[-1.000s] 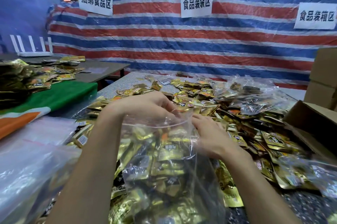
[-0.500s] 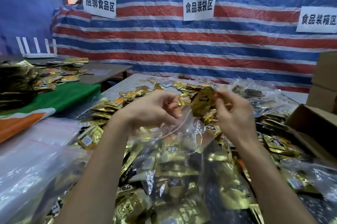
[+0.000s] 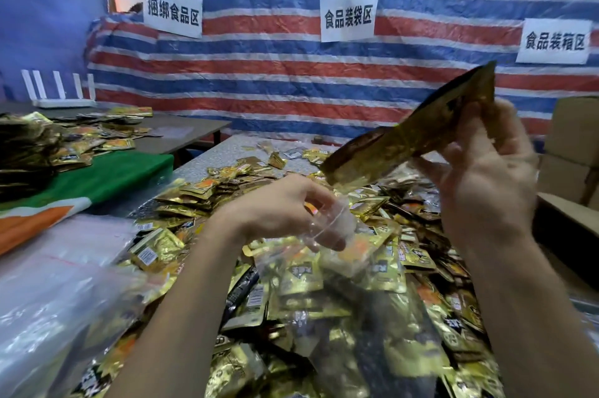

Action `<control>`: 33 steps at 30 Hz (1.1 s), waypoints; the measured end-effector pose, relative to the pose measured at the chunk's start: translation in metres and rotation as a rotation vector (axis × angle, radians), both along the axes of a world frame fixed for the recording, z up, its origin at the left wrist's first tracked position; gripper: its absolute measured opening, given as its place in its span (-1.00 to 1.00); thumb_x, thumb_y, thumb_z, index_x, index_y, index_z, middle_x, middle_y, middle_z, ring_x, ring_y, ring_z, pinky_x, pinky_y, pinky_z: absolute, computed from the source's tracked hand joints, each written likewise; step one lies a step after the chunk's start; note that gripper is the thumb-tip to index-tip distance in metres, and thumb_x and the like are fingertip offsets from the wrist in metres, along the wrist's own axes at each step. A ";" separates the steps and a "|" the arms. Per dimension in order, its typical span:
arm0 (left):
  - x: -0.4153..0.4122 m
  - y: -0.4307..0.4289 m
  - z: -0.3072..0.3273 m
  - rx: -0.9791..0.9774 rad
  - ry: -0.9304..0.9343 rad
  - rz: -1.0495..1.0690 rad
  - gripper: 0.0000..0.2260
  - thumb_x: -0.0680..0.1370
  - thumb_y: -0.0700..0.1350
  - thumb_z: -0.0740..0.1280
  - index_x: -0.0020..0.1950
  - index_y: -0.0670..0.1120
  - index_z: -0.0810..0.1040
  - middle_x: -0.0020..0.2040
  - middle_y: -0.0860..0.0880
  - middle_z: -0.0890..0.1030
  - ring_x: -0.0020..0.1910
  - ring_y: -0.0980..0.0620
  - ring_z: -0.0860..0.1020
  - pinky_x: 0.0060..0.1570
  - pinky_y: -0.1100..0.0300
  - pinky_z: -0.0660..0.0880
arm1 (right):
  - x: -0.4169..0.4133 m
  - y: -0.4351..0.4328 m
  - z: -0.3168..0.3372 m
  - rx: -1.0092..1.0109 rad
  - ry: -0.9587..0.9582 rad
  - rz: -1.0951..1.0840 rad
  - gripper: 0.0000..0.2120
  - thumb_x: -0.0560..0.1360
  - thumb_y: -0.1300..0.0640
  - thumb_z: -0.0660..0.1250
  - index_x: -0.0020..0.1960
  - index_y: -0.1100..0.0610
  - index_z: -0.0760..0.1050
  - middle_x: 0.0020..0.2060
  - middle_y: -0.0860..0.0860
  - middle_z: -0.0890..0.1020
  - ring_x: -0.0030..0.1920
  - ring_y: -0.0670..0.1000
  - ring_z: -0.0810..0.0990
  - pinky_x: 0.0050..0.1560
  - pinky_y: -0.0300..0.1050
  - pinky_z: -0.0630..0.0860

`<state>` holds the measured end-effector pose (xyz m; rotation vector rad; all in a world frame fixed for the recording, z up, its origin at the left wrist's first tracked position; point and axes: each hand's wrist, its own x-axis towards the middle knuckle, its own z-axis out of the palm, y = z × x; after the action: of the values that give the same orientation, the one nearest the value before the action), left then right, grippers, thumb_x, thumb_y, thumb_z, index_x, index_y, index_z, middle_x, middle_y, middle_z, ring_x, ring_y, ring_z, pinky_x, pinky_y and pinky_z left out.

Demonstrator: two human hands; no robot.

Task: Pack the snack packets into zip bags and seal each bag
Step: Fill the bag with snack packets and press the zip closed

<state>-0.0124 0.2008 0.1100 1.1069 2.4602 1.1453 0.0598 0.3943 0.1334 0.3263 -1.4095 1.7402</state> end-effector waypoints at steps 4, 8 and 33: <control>0.005 -0.001 -0.001 -0.031 0.013 -0.028 -0.63 0.31 0.09 0.62 0.03 0.21 0.56 -0.01 0.20 0.63 -0.13 0.23 0.63 -0.10 0.31 0.55 | -0.011 -0.019 -0.012 -0.081 -0.105 0.114 -0.73 0.68 0.13 0.20 -0.12 -0.09 0.57 -0.06 0.02 0.66 0.02 0.06 0.66 -0.11 0.06 0.65; 0.010 -0.003 0.003 -0.106 0.031 -0.092 -0.65 0.36 0.05 0.61 0.03 0.03 0.56 -0.04 0.07 0.60 -0.13 0.28 0.54 -0.12 0.37 0.47 | -0.013 -0.017 -0.014 -0.074 -0.148 0.166 -0.80 0.68 0.12 0.18 -0.07 -0.01 0.52 -0.18 -0.03 0.68 -0.04 0.02 0.69 -0.10 0.09 0.66; -0.004 -0.025 0.002 0.303 -0.316 -0.349 -0.14 0.29 -0.40 0.46 0.55 -0.11 0.25 0.48 -0.02 0.43 0.44 0.01 0.43 0.37 0.09 0.44 | -0.003 -0.006 -0.016 0.997 -0.533 0.156 -0.71 0.35 -0.32 0.37 -0.05 -0.22 0.69 0.42 -0.28 0.36 0.44 -0.24 0.32 0.45 0.11 0.32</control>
<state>-0.0164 0.1757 0.1118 1.2572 1.8137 1.4729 0.0570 0.3883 0.1175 0.5217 -2.6575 1.1337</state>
